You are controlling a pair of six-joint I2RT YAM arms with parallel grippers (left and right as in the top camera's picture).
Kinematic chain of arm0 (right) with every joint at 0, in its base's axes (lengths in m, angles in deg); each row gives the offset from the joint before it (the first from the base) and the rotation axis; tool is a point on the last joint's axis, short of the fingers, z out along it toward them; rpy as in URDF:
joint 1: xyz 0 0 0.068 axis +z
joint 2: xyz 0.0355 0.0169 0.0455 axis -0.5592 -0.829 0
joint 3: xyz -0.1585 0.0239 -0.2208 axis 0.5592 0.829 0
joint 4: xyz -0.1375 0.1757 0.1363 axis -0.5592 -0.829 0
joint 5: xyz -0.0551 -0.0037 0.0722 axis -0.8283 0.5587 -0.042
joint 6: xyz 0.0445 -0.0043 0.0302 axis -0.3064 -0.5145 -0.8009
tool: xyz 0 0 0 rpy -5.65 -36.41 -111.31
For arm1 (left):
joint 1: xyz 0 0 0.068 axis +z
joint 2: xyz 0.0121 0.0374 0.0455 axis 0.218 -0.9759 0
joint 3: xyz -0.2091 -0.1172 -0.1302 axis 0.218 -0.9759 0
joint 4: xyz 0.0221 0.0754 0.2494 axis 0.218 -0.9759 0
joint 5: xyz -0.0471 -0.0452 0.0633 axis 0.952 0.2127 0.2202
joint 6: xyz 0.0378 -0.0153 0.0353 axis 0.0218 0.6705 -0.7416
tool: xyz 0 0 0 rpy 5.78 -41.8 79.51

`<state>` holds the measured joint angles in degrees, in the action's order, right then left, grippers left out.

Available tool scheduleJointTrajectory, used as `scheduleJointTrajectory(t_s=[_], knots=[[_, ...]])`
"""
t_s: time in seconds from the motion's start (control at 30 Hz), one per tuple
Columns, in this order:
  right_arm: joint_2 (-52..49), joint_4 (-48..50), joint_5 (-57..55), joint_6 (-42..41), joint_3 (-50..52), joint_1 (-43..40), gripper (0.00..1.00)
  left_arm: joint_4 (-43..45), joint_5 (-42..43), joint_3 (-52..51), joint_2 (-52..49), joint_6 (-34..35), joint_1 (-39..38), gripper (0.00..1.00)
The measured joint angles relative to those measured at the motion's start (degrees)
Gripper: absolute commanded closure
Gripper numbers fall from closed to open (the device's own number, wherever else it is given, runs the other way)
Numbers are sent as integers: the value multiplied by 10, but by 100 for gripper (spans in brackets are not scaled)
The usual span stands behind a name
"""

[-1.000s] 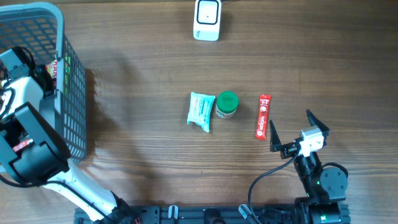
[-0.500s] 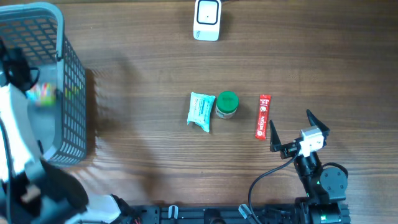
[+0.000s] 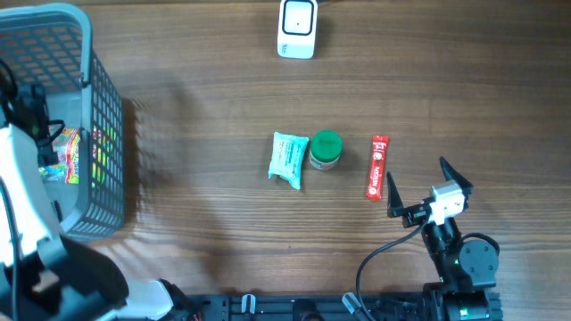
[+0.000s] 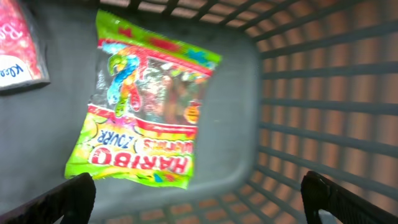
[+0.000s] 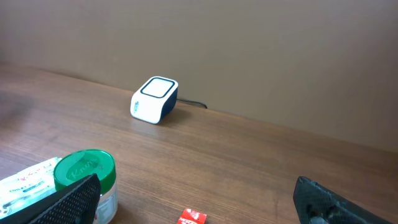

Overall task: Scan the item barcode
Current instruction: 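Reach the left gripper into the basket and grasp the Haribo bag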

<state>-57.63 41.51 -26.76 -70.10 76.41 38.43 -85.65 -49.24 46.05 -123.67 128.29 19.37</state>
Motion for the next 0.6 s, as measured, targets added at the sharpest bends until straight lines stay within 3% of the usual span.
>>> scheduleJointTrajectory(t_s=[0.23, 0.6], knots=[[0, 0, 0, 0, 0, 0, 0, 11, 0, 0, -141, -19, 14, 0], [0, 0, 0, 0, 0, 0, 0, 36, -24, 0, -201, -56, 15, 0]])
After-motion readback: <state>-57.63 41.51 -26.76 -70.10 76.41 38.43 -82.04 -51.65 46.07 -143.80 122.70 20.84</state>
